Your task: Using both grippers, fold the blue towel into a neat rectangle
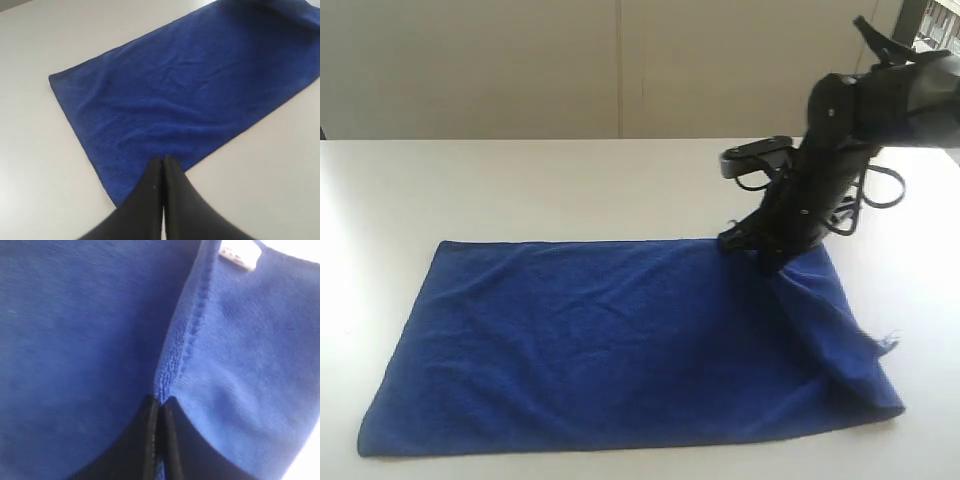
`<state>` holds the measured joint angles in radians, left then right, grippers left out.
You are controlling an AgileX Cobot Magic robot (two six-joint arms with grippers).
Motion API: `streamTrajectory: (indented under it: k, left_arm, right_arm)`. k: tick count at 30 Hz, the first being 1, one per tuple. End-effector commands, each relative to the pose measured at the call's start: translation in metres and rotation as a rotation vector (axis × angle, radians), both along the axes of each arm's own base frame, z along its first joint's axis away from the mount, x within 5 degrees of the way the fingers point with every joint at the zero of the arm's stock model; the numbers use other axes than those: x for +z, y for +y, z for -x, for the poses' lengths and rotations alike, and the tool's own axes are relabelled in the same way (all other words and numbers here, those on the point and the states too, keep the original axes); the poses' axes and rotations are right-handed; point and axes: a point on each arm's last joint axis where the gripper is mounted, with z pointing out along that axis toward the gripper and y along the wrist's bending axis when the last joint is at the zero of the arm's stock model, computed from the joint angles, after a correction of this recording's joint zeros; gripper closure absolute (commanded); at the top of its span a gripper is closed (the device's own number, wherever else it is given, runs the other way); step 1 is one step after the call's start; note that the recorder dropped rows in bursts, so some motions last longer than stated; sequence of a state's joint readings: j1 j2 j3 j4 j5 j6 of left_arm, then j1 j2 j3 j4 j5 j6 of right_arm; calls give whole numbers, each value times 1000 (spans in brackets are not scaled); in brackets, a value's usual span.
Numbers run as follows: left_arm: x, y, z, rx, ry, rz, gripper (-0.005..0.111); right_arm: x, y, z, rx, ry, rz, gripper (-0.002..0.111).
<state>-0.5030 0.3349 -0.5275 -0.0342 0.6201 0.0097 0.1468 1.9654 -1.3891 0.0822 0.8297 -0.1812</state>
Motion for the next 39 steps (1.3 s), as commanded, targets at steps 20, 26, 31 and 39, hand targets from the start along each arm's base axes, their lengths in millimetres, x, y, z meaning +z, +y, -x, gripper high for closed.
streamTrajectory:
  k: [20,26,31,39]
  left_arm:
    - [-10,10,22,-40,46,-56,107]
    - [-10,10,22,-40,46,-56,107]
    - [-10,10,22,-40,46,-56,107]
    - [-10,10,22,-39,45,-58,107]
  right_arm:
    - [44,216,7,252,-158,-237,108]
    - [51,244,5,266,-177,-311,108]
    - [52,258,4,281,-201,-340,108]
    - [32,277,0,288,-203,-400,99]
